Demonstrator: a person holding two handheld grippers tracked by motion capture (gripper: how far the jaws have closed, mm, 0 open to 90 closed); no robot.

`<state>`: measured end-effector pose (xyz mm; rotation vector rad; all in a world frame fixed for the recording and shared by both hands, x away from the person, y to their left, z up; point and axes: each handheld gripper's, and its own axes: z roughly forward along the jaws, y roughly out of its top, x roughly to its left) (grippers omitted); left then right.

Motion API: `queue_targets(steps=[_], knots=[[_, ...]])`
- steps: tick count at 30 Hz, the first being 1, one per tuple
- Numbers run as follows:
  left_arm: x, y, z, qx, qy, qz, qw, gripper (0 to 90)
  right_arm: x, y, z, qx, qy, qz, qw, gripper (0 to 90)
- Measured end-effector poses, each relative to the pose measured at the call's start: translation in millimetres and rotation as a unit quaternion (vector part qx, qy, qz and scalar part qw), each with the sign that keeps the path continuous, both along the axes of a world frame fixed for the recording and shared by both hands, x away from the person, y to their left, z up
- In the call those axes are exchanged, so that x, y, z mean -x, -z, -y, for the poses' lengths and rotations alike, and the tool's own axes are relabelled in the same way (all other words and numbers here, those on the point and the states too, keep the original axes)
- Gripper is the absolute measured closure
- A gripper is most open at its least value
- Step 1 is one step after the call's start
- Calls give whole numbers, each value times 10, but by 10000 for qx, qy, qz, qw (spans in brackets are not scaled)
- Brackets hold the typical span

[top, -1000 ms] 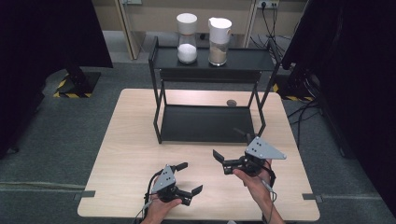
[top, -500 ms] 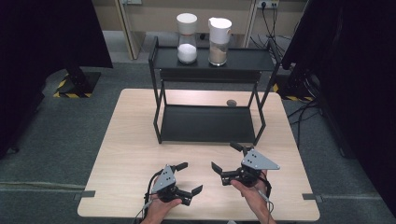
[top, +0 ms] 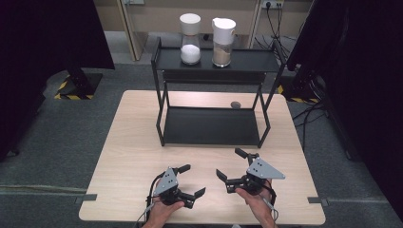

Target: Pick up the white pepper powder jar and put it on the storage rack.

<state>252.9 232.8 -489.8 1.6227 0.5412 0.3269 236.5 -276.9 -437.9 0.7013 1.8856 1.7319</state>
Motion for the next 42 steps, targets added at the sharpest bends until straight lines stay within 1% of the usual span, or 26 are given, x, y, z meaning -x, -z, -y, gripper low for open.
queue_targets(steps=[5,8,16,22,27,36,42], knots=[[-2,3,1,3,-21,-14,10000,2,-1,71,15,24,22,10,10000,8],[-4,3,-1,7,-30,-15,10000,2,-8,121,20,28,23,-44,10000,8],[-3,2,-15,17,-66,10,10000,2,-6,243,53,40,43,-99,9999,8],[-2,1,-18,19,-87,17,10000,2,-10,306,76,64,62,-156,9998,8],[7,-1,-24,22,-103,38,9999,2,-19,334,86,68,64,-207,9997,8],[26,2,-50,94,-169,17,9998,2,-11,348,88,120,54,-176,9998,8],[25,4,-45,81,-156,12,9998,2,-8,356,86,146,60,-177,9997,8]])
